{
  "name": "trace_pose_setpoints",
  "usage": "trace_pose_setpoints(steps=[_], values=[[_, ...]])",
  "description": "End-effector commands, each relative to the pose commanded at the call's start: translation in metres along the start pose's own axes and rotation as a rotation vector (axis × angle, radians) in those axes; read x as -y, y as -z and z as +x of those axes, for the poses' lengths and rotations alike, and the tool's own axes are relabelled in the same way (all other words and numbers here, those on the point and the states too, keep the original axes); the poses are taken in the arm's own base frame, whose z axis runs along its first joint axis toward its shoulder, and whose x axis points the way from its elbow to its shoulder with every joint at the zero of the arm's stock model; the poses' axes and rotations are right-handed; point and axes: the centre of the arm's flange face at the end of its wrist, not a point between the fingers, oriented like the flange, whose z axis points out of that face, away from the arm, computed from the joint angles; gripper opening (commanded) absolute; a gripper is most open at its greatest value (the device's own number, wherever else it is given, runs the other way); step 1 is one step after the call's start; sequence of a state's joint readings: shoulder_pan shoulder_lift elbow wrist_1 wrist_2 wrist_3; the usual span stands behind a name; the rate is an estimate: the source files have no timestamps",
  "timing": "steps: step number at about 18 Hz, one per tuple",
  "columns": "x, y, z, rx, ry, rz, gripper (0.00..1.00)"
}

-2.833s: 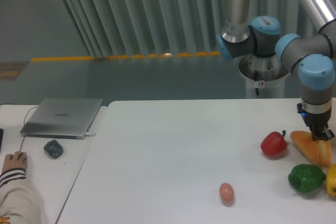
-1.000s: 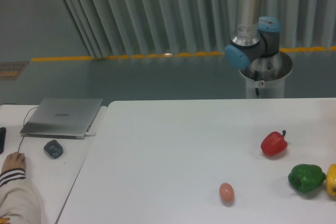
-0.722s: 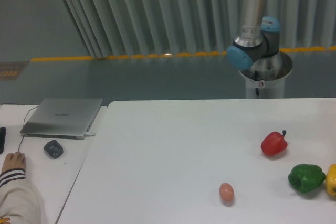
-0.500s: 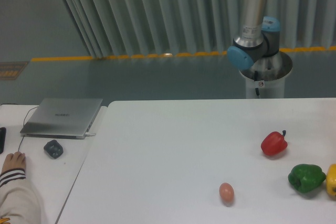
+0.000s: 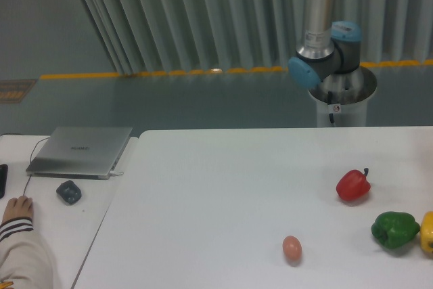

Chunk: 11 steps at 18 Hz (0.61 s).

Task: Place the triangular bread in the basket

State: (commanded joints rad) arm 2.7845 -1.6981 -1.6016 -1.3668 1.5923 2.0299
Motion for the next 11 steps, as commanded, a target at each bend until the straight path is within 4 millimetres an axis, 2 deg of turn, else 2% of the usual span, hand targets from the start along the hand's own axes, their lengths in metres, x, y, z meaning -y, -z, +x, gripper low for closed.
trace_pose_setpoints(steps=[3,6,9,11], values=[[0.041,0.004,-0.019,0.012,-0.05,-0.001,1.0],[0.072,-0.007,-0.03,-0.009,-0.067,-0.018,1.0],[0.092,-0.016,-0.044,-0.021,-0.056,-0.032,1.0],[0.093,-0.019,-0.046,-0.023,-0.051,-0.025,1.0]])
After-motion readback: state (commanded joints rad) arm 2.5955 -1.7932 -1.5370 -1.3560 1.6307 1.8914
